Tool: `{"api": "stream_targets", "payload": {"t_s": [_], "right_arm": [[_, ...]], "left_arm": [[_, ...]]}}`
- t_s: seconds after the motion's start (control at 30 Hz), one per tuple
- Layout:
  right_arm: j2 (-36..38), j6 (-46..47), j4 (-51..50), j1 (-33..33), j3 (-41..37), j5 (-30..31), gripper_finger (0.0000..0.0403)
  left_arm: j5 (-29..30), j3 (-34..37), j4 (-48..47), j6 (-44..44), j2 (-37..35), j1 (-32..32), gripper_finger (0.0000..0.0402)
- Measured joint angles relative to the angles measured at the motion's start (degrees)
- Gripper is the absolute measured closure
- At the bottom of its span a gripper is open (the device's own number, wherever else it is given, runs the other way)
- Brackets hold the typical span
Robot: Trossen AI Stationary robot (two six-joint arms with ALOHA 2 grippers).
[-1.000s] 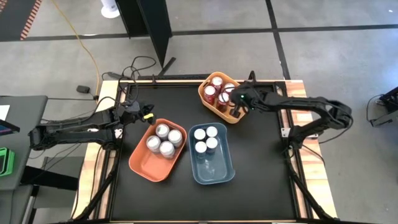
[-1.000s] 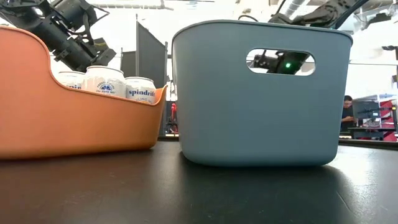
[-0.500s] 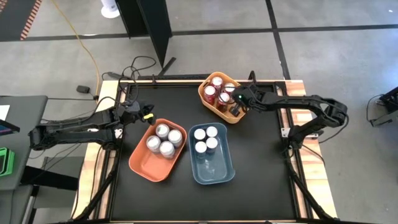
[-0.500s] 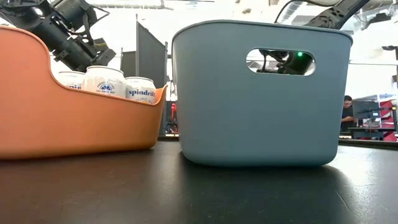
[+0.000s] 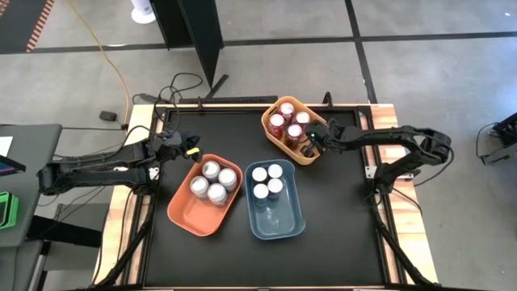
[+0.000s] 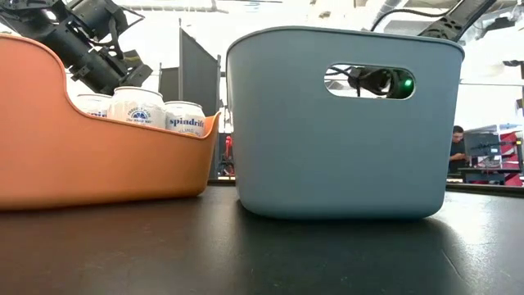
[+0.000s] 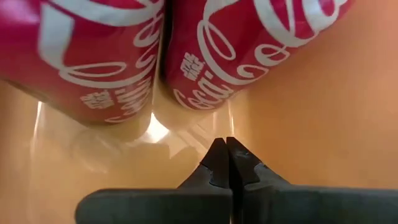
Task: Sort soda cans
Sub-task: Adjust the bins to the center of the table
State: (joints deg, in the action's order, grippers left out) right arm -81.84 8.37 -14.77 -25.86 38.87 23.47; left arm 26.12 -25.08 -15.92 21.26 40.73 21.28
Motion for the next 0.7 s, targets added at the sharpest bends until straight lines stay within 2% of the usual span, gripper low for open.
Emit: {"api": "stream_targets", "payload": {"t_s": [0.3, 0.7], "right_arm": [[0.1, 8.3, -2.0, 5.0, 0.2, 1.0, 0.0403], [0.2, 21.1, -11.5, 13.9, 0.3, 4.9, 0.0403]], "left_arm": [[0.0, 0.0, 0.0, 0.0, 0.0, 0.0, 0.0401], [0.0, 0.0, 0.0, -0.1, 0.0, 0.0, 0.0401]]}}
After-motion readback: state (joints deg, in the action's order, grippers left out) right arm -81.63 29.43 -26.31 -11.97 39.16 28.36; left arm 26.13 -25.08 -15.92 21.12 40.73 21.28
